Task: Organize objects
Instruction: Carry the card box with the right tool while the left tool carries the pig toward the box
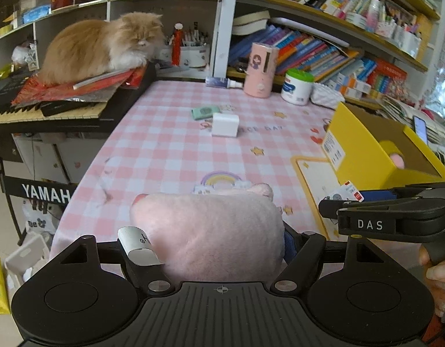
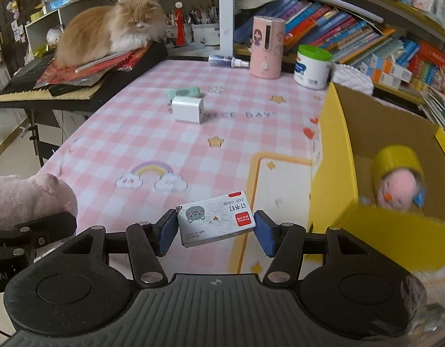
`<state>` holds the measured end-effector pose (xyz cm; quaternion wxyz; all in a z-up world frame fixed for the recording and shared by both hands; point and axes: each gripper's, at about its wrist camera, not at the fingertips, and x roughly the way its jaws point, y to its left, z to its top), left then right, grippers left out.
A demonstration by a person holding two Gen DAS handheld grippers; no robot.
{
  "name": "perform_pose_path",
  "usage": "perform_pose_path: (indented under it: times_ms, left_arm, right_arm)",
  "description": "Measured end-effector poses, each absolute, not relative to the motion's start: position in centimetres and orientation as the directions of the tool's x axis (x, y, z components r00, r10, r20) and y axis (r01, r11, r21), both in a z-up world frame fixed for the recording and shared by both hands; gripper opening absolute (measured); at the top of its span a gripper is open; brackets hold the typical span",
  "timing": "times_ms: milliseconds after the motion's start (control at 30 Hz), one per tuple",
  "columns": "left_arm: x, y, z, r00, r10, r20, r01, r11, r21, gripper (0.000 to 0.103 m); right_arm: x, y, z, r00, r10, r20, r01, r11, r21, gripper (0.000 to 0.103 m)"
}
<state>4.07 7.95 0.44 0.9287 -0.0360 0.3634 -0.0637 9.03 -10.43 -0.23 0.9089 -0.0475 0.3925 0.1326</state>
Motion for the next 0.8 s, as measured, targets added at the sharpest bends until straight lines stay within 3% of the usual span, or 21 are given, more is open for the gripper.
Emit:
perform_pose_path:
  times_ms: [800]
  left_arm:
    - [-1.3,2.5,-0.5,0.619,-0.359,-0.699,0.41,0.906,-0.102,0.075]
  right_arm:
    - [-2.8,-16.0,-2.2,0.638,0.011,-0.77,0.027,0.999,0.037,0.055]
